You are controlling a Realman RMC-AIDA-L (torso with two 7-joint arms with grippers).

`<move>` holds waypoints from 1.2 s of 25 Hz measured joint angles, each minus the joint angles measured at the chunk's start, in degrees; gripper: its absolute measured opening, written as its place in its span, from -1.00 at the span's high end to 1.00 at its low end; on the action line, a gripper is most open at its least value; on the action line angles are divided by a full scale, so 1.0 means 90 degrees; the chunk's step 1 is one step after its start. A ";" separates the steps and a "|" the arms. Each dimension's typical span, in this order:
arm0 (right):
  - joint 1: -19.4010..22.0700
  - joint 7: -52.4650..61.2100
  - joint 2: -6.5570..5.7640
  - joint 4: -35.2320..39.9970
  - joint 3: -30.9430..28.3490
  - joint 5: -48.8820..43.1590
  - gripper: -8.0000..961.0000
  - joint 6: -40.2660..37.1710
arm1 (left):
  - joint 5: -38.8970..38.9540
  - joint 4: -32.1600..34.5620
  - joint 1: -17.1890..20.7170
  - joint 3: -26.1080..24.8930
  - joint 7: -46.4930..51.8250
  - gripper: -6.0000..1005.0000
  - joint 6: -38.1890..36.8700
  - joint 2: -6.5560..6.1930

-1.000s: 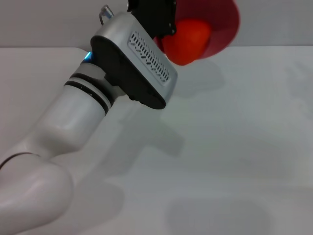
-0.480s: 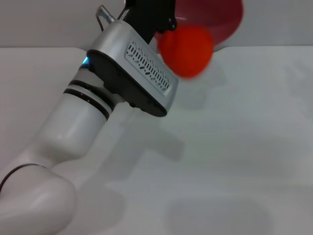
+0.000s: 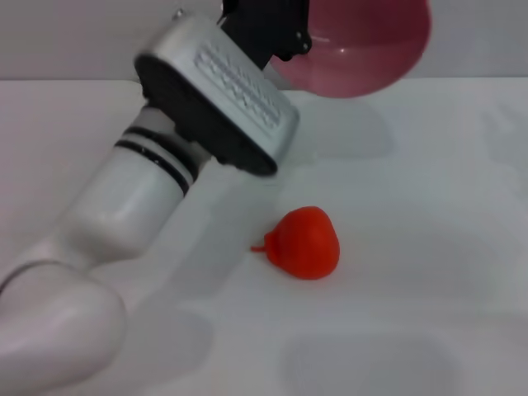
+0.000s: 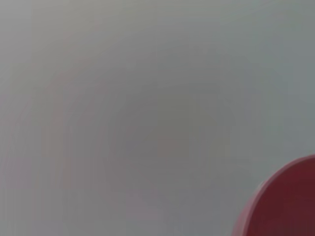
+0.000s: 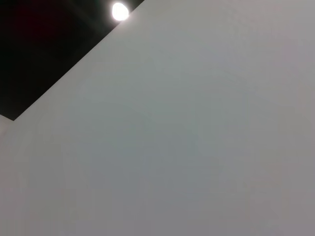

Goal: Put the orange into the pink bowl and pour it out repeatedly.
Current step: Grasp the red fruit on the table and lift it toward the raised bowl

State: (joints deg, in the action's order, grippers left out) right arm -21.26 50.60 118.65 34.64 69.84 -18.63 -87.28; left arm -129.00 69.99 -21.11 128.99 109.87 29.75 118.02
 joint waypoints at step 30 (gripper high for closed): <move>-0.0486 0.2961 -0.0775 -0.0263 -0.0061 -0.3925 0.17 0.2583 | -0.0777 -0.1531 -0.2577 -0.7985 0.2778 0.81 -1.1507 -0.0601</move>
State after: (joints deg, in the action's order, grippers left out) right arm -25.64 77.25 111.67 32.28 69.30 -53.95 -64.04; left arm -136.00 56.21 -44.30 57.13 134.87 -73.82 112.61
